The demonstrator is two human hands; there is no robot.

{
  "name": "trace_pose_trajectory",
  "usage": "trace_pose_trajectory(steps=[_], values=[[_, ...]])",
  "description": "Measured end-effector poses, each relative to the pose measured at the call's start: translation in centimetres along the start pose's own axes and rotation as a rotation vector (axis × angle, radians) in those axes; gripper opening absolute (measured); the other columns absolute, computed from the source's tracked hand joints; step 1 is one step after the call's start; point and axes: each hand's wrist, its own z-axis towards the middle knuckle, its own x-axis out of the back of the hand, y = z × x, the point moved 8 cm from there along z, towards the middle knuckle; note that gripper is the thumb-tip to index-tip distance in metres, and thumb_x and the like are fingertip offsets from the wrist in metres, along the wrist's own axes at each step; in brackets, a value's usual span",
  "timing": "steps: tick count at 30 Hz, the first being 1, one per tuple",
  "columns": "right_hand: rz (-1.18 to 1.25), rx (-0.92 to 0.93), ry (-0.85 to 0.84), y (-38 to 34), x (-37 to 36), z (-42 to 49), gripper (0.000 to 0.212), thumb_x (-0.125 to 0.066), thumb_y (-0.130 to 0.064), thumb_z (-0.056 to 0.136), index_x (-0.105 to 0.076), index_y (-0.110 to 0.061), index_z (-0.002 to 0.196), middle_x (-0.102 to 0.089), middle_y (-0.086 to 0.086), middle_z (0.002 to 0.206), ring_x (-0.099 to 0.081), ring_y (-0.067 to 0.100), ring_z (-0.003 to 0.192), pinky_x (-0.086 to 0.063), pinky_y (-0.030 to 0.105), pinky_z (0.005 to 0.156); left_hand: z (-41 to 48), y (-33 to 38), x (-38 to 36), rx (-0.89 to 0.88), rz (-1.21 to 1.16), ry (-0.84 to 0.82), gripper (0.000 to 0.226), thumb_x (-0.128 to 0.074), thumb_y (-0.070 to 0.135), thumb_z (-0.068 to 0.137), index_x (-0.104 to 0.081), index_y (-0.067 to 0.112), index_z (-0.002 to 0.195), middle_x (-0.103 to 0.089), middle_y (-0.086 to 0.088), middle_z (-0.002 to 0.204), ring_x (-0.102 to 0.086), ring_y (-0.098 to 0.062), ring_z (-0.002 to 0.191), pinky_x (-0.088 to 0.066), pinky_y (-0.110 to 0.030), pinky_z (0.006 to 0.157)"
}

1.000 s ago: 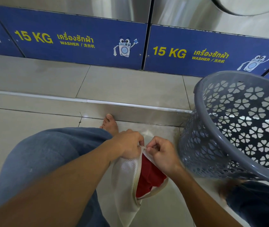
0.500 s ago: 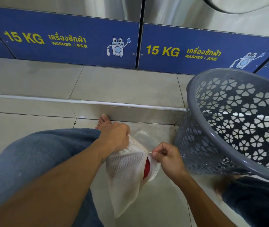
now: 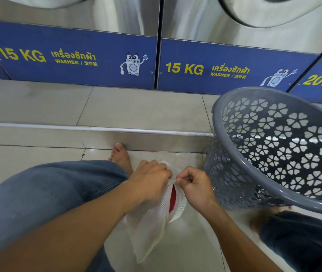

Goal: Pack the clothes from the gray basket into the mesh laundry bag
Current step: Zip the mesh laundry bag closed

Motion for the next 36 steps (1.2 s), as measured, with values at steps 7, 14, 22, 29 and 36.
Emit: trace_pose_trajectory(steps=[7, 14, 22, 29, 36], values=[[-0.057, 0.010, -0.045, -0.2, -1.7, 0.0, 0.017, -0.073, -0.014, 0.085, -0.070, -0.019, 0.068, -0.071, -0.004, 0.068, -0.067, 0.009, 0.066, -0.054, 0.021, 0.061, 0.2, -1.8, -1.2, 0.070, 0.034, -0.087, 0.023, -0.052, 0.028, 0.091, -0.064, 0.033, 0.110, -0.064, 0.003, 0.104, -0.056, -0.023, 0.100, -0.037, -0.038, 0.080], [-0.054, -0.051, -0.128, -0.4, -3.0, 1.0, 0.015, -0.065, -0.008, 0.088, -0.058, -0.022, 0.088, -0.056, -0.004, 0.059, -0.047, 0.009, 0.051, -0.040, 0.025, 0.052, 0.7, -3.2, -1.1, 0.156, -0.040, -0.034, 0.021, -0.052, 0.029, 0.092, -0.065, 0.030, 0.109, -0.064, -0.002, 0.109, -0.060, -0.027, 0.099, -0.043, -0.038, 0.080], [0.125, -0.217, -0.278, 2.1, -4.0, -1.8, 0.026, -0.053, 0.008, 0.079, -0.054, -0.016, 0.089, -0.057, -0.001, 0.061, -0.051, 0.018, 0.064, -0.042, 0.033, 0.065, -0.1, -5.5, 1.4, 0.371, -0.031, 0.030, 0.022, -0.048, 0.027, 0.096, -0.068, 0.026, 0.105, -0.063, -0.007, 0.106, -0.050, -0.031, 0.102, -0.033, -0.035, 0.078], [0.330, -0.226, -0.239, 2.2, -1.3, -3.0, 0.027, -0.050, 0.014, 0.086, -0.048, -0.013, 0.085, -0.052, -0.003, 0.054, -0.045, 0.018, 0.059, -0.036, 0.030, 0.057, 0.4, -7.4, 1.4, 0.412, -0.119, 0.079, 0.025, -0.047, 0.032, 0.093, -0.071, 0.028, 0.094, -0.068, -0.004, 0.092, -0.057, -0.032, 0.092, -0.046, -0.048, 0.090], [0.393, -0.143, -0.220, -2.0, -0.8, -2.4, 0.028, -0.054, 0.013, 0.085, -0.046, -0.013, 0.085, -0.050, -0.001, 0.055, -0.046, 0.014, 0.054, -0.037, 0.029, 0.055, 0.6, -8.1, 1.8, 0.441, -0.124, 0.105, 0.020, -0.049, 0.029, 0.087, -0.066, 0.035, 0.095, -0.069, -0.002, 0.100, -0.060, -0.032, 0.089, -0.049, -0.048, 0.084]])
